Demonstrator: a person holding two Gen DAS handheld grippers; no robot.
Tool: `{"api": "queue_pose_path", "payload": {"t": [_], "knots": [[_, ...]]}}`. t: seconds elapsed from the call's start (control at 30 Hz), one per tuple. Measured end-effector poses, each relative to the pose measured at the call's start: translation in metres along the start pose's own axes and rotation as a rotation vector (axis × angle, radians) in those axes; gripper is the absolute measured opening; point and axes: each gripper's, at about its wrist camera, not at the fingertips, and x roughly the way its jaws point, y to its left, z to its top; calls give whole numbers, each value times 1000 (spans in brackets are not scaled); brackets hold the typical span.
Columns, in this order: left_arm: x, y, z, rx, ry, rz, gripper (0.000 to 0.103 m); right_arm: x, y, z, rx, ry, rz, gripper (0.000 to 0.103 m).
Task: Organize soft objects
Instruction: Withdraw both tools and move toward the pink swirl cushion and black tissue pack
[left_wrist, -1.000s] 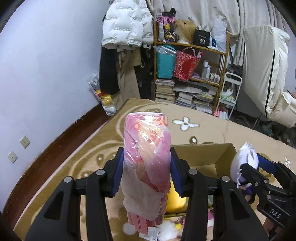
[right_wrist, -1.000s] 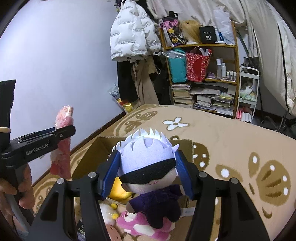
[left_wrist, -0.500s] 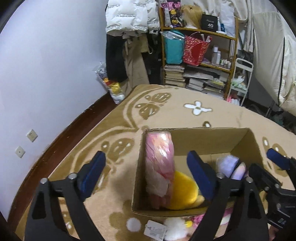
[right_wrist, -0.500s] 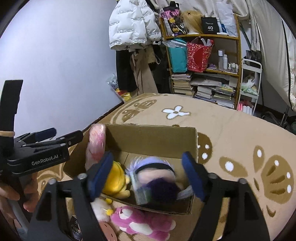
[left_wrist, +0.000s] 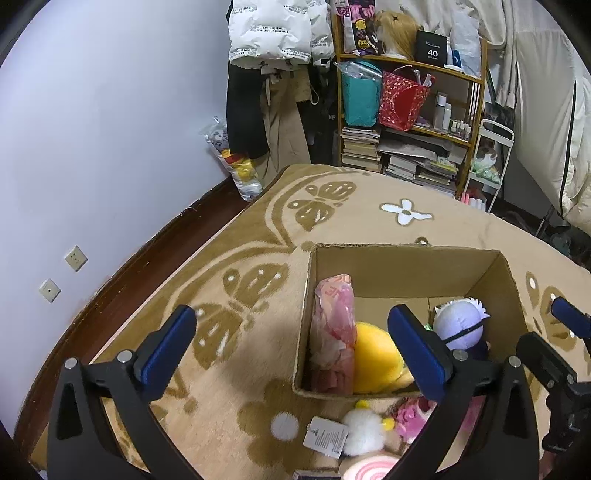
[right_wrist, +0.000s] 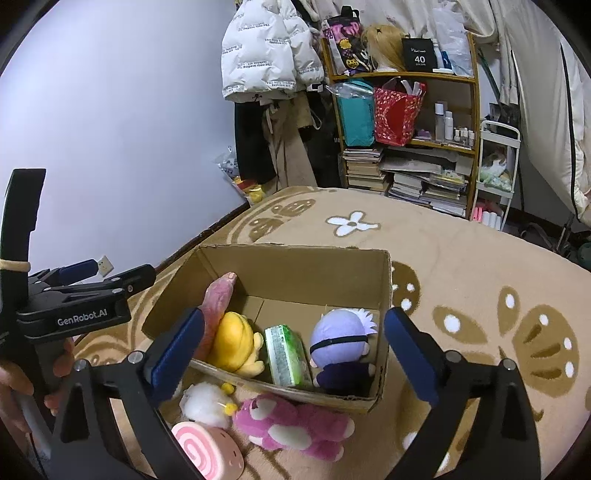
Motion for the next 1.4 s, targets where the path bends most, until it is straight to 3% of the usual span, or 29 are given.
{"api": "queue_pose_path", "payload": {"t": [0.77,1.1,1.4], "knots": [[-66,12,-43,19,2,26,102,-62,18,-18,2,-63,8,103],[-53,30,-83,-45,105,33,102,-49,26,-52,9,4,53,103],[-30,44,-97,-104,178,36,102,-22,33,-83,8,68,66,103]]}}
